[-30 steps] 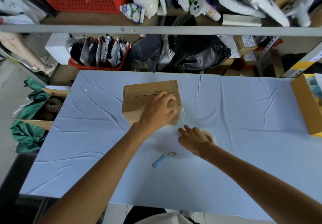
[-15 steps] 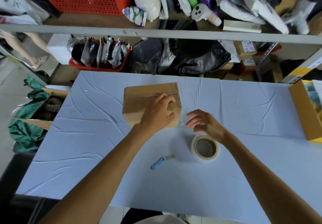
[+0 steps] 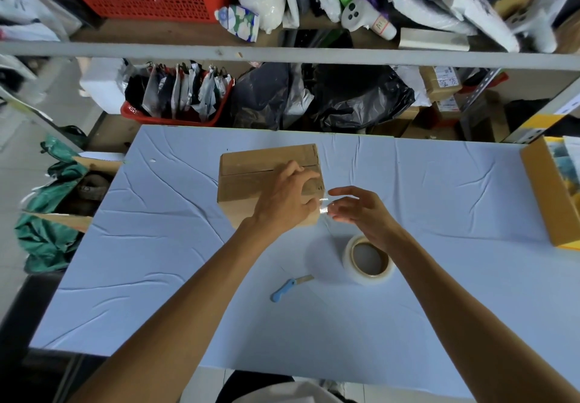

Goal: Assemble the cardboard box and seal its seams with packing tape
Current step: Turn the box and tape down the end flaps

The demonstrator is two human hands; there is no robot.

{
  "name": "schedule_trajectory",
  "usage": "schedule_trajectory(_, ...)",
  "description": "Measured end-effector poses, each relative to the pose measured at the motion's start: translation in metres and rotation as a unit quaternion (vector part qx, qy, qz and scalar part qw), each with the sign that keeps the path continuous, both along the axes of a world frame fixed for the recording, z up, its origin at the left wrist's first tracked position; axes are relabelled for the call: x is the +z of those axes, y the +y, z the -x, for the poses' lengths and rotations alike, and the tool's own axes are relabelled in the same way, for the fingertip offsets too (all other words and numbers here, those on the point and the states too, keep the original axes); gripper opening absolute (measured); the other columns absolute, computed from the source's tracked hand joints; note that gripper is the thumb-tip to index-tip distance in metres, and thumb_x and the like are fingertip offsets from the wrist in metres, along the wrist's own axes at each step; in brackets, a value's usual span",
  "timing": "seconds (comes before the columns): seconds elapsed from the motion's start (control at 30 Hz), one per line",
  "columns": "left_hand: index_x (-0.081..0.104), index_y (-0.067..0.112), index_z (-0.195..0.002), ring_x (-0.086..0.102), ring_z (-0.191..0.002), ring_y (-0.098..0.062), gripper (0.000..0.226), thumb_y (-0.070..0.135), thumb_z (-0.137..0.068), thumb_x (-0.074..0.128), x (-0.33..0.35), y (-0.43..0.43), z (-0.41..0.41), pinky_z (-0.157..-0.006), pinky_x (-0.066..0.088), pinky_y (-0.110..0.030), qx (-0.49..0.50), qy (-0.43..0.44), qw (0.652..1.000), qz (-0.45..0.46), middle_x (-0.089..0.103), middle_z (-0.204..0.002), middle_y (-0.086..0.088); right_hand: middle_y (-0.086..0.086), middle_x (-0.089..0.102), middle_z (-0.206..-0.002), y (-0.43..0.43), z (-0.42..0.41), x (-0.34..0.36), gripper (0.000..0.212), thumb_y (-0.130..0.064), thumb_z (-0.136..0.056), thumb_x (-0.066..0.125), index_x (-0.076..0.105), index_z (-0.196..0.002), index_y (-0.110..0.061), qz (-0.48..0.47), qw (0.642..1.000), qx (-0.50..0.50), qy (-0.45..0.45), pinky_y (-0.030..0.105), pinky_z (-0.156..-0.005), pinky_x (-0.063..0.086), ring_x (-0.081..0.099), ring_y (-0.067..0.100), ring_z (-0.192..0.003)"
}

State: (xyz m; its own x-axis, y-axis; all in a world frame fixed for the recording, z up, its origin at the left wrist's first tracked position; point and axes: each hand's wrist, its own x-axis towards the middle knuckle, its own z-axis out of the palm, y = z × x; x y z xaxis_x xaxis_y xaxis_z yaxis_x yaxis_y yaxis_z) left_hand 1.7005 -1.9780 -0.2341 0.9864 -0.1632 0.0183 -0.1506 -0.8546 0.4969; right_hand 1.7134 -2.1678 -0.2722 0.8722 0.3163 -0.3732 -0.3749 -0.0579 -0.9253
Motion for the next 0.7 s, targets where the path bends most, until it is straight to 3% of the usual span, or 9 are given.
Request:
schedule_trajectory(0.27,0.054,0.026,-0.127,0.046,-0.109,-0.022,0.058,0.045,-0.075,0.070,0.001,-0.005,-0.002,-0.087,0.049,-0.036,0.008,0.006,0.999,-0.033,0.046,-0.114,-0.001,0.018,0.067,-0.080,0.013,0.000,-0.006,0.030,0.010,-0.074,0.073,0.066,-0.100,-0.002,0.055,0.997,-0.038,-0.027,0.030,-0.074,0.054,0.064,0.023,-0.073)
schedule_trajectory(0.33,0.052,0.026,-0.130,0.044,-0.111,-0.023,0.070,0.052,-0.070,0.074,-0.005,-0.010,0.000,-0.090,0.047,-0.036,0.016,-0.017,0.997,-0.072,0.047,-0.119,-0.003,0.015,0.066,-0.076,0.014,-0.001,-0.008,0.027,0.012,-0.074,0.072,0.067,-0.097,-0.002,0.070,0.995,-0.055,-0.042,0.027,-0.070,0.055,0.064,0.021,-0.068)
schedule_trajectory(0.43,0.052,0.025,-0.132,0.047,-0.113,-0.025,0.063,0.043,-0.075,0.074,-0.016,-0.011,0.005,-0.094,0.046,-0.036,0.021,-0.081,0.987,-0.139,0.051,-0.122,-0.005,0.014,0.065,-0.073,0.014,-0.002,-0.011,0.027,0.010,-0.072,0.075,0.068,-0.096,0.003,0.098,0.990,-0.076,-0.065,0.022,-0.066,0.052,0.065,0.016,-0.063)
schedule_trajectory(0.57,0.063,0.021,-0.119,0.058,-0.097,-0.028,0.062,0.038,-0.064,0.084,-0.024,-0.010,0.007,-0.079,0.053,-0.037,0.025,-0.138,0.978,-0.157,0.060,-0.106,-0.010,0.013,0.063,-0.072,0.016,-0.003,-0.016,0.025,0.009,-0.070,0.077,0.067,-0.093,0.005,0.116,0.986,-0.077,-0.093,0.012,-0.059,0.050,0.064,0.002,-0.056)
schedule_trajectory(0.7,0.066,0.023,-0.114,0.059,-0.090,-0.028,0.062,0.042,-0.058,0.086,-0.026,-0.008,0.005,-0.067,0.052,-0.033,0.027,-0.142,0.978,-0.149,0.060,-0.100,-0.008,0.008,0.064,-0.068,0.019,-0.004,-0.019,0.023,0.008,-0.070,0.078,0.067,-0.089,0.002,0.124,0.983,-0.078,-0.107,0.012,-0.059,0.050,0.065,0.001,-0.056)
